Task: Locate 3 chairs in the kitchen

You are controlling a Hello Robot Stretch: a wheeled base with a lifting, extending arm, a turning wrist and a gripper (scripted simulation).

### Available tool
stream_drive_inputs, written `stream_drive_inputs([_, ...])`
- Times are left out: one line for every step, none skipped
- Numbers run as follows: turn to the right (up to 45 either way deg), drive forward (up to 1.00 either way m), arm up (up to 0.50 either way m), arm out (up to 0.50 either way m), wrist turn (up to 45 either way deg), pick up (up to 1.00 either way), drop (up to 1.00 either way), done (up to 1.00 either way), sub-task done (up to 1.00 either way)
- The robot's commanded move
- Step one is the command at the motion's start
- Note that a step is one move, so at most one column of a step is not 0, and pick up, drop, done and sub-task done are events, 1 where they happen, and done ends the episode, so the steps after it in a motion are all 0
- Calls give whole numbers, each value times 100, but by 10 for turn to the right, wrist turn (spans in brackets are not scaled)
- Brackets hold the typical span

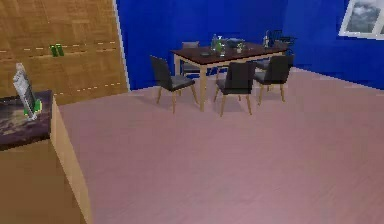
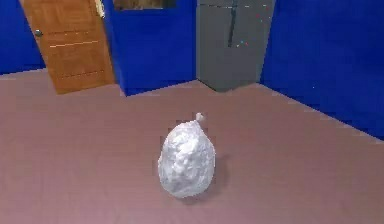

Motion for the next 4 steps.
stream_drive_inputs([0, 100, 0, 0, 0, 0, 0, 0, 0])
stream_drive_inputs([-300, 0, 0, 0, 0, 0, 0, 0, 0])
stream_drive_inputs([0, 10, 0, 0, 0, 0, 0, 0, 0])
stream_drive_inputs([0, 80, 0, 0, 0, 0, 0, 0, 0])
